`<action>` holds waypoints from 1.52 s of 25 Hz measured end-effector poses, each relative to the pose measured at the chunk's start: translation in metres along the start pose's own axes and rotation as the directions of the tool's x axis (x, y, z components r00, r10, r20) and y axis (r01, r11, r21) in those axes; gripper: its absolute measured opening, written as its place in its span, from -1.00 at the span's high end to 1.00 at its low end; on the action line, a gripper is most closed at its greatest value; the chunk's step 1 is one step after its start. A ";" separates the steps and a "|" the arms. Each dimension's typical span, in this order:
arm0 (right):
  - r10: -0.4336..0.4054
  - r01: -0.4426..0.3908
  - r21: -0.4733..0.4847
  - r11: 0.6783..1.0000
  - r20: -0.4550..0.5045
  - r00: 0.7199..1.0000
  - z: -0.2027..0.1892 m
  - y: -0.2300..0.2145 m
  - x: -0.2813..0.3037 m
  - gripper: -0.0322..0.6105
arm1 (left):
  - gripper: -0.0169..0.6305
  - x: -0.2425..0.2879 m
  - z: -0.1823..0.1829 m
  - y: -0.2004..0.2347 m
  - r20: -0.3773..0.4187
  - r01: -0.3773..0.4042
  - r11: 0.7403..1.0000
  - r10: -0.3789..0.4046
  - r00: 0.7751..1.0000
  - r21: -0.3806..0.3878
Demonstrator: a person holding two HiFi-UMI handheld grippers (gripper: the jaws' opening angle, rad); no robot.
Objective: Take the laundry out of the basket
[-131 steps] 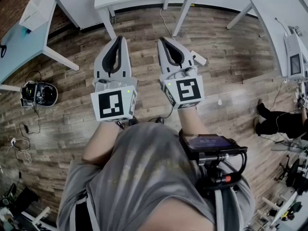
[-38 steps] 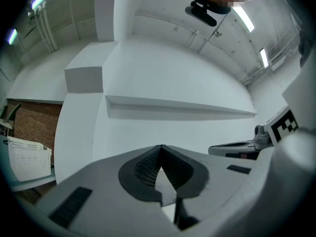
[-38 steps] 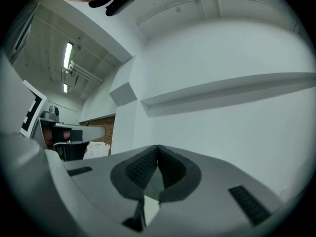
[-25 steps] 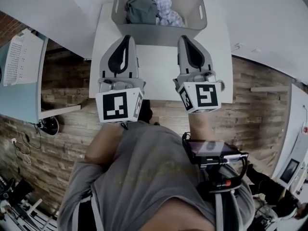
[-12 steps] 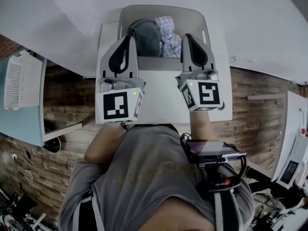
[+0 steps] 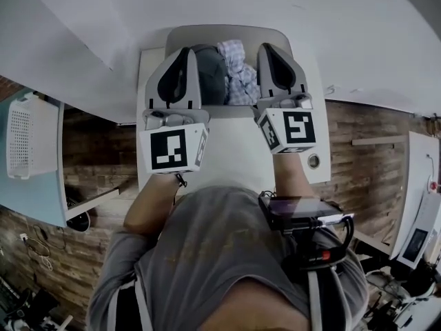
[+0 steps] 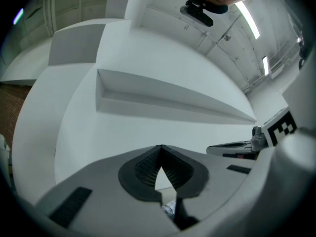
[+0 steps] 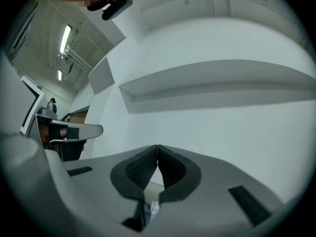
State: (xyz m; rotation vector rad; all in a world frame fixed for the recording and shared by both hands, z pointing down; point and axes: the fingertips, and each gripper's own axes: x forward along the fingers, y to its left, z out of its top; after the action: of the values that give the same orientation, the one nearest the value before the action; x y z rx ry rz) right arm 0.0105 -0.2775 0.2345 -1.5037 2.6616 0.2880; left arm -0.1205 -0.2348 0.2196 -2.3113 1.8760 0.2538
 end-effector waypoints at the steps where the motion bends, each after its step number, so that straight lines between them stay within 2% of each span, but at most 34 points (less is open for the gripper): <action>1: 0.003 -0.003 0.001 1.000 -0.005 1.000 -0.002 -0.002 0.005 0.88 | 0.92 0.005 -0.002 0.001 -0.004 0.001 1.000 -0.001 1.000 -0.001; 11: 0.057 -0.052 0.035 0.998 -0.137 0.989 -0.057 -0.020 0.054 0.87 | 0.92 0.056 -0.035 0.013 -0.076 -0.008 0.998 0.004 0.997 -0.056; 15: 0.080 -0.062 0.091 0.994 -0.205 0.976 -0.086 -0.031 0.070 0.85 | 0.92 0.075 -0.052 0.015 -0.102 -0.004 0.996 -0.005 0.995 -0.085; 16: 0.084 -0.065 0.091 0.994 -0.224 0.971 -0.093 -0.033 0.075 0.83 | 0.92 0.078 -0.055 0.016 -0.106 -0.005 0.996 -0.005 0.994 -0.093; 18: 0.098 -0.080 0.080 0.994 -0.268 0.958 -0.106 -0.033 0.082 0.62 | 0.92 0.081 -0.061 0.021 -0.114 -0.013 0.994 0.001 0.993 -0.107; 22: 0.127 -0.107 0.076 0.991 -0.339 0.932 -0.120 -0.024 0.091 0.50 | 0.92 0.081 -0.066 0.029 -0.131 -0.028 0.992 0.011 0.991 -0.124; 25: 0.171 -0.146 0.093 0.985 -0.393 0.903 -0.134 -0.015 0.097 0.35 | 0.92 0.080 -0.070 0.037 -0.150 -0.054 0.990 0.034 0.988 -0.130; 28: 0.198 -0.168 0.106 0.980 -0.465 0.863 -0.157 -0.016 0.103 0.23 | 0.92 0.086 -0.078 0.044 -0.163 -0.075 0.986 0.050 0.985 -0.148; 33: 0.220 -0.192 0.110 0.975 -0.568 0.793 -0.196 -0.021 0.107 0.13 | 0.92 0.093 -0.096 0.048 -0.189 -0.093 0.984 0.063 0.980 -0.154; 38: 0.268 -0.208 0.169 0.963 -0.621 0.736 -0.218 -0.016 0.109 0.03 | 0.92 0.096 -0.104 0.055 -0.206 -0.101 0.978 0.062 0.977 -0.184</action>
State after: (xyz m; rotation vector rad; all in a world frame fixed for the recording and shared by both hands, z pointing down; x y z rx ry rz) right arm -0.0257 -0.4204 0.4296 -1.4137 3.3385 -0.4250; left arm -0.1518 -0.3604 0.2982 -2.4700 2.1329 0.2303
